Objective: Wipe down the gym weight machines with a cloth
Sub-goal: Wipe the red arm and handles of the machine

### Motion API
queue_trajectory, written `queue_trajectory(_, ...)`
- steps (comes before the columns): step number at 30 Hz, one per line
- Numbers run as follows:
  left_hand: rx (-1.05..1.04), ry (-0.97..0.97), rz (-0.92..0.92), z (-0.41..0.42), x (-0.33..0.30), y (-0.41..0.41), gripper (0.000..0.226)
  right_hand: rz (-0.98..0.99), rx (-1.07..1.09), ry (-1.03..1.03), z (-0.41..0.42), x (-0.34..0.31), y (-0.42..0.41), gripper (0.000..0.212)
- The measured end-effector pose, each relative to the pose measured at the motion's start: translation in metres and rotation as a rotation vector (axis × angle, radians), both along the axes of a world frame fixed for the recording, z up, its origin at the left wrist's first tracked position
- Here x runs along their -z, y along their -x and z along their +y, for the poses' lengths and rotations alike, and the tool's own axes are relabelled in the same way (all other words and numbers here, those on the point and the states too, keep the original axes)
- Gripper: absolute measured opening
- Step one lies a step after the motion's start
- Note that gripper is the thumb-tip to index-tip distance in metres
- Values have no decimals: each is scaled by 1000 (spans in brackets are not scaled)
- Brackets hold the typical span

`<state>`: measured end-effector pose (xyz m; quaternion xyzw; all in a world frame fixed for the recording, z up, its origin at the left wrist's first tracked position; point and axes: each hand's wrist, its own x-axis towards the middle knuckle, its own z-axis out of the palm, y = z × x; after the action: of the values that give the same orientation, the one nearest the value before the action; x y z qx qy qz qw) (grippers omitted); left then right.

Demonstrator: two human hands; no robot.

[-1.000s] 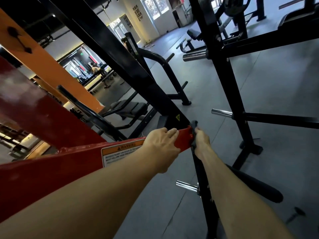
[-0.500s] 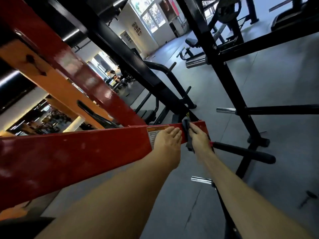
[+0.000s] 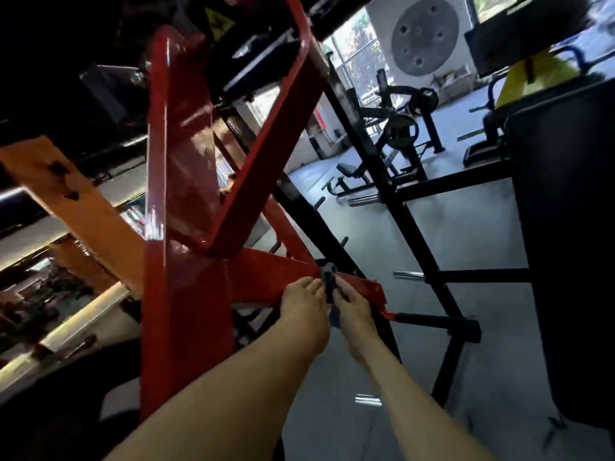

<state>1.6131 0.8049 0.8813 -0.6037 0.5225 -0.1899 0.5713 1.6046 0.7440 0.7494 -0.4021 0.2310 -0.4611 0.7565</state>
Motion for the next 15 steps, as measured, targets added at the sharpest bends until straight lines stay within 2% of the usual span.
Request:
queue_trajectory(5, 16, 59, 73, 46, -40, 13, 70, -14, 54, 18, 44, -44, 16, 33)
queue_trajectory(7, 18, 64, 101, 61, -64, 16, 61, -47, 69, 18, 63, -68, 24, 35)
queue_trajectory(10, 19, -6, 42, 90, -114, 22, 51, -117, 96, 15, 97, -104, 30, 36)
queue_trajectory(15, 97, 38, -24, 158, -180, 44, 80, -195, 153, 91, 149, -142, 30, 36)
